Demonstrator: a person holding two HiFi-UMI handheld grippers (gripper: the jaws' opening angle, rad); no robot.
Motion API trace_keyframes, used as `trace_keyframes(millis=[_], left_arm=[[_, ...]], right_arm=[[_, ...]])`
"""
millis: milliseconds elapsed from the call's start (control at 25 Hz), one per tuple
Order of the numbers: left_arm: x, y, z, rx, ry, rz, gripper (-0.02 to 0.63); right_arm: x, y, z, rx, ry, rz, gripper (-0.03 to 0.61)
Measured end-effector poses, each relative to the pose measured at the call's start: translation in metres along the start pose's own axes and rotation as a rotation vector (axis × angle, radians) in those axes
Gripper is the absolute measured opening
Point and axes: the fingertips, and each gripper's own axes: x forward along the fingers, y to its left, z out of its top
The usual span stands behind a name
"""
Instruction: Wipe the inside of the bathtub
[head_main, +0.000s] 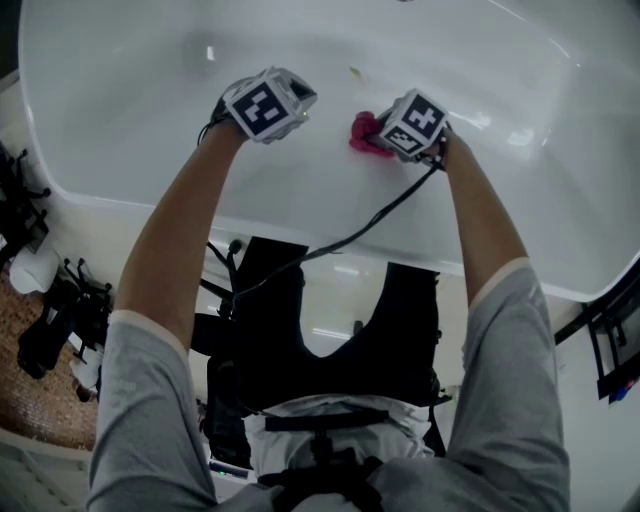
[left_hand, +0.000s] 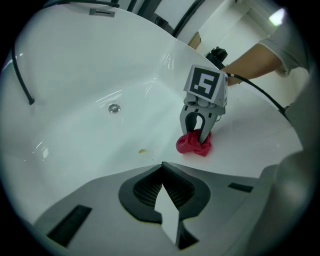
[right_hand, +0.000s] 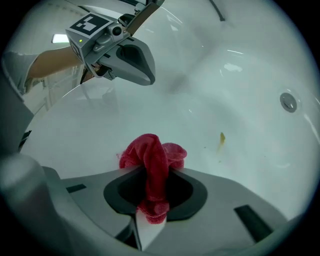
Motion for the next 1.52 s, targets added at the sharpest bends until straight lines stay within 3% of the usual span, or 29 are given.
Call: trace_keyframes(millis=[280,520,760,1000,1120,1320,1520], left_arm=[[0.002,0.013,-0.018,-0.006,0.024,0.021,0.005],[-0.002,0.027,-0.03,-0.032,0.03,0.037,0.005],[0.001,0.022,-0.032,-0.022,0.033,0.025,0.005],[0.01,0.015,-0.018,-0.007,0.019,0.011,0.005],[0.017,0.012,-0.012,0.007,0.016,-0.002,0.005],[0.028,0.015,-0.017,0.011,0.029,-0.008,0.005],[0.03,0.022,-0.029,0.007,0.039,0.003,0.005]], right_arm=[[0.035,0.024,0.079,-0.119,-0.057,0.042,0.097],[0.054,0.024,0.114,-0.143,-0.072,0.044,0.097],[0.045,0.024,0.096,-0.141,-0.095,0.041,0.095],[0.019,-0.014,0.01,-0.073,0.04,-0.008,0.095],[0.009,-0.03,-0.017,-0.014,0.039,-0.026,0.095],[0.021,-0.033,-0.001,-0.011,0.013,-0.015,0.095],[0.051,-0.029,0.051,-0.053,-0.029,0.025,0.095]])
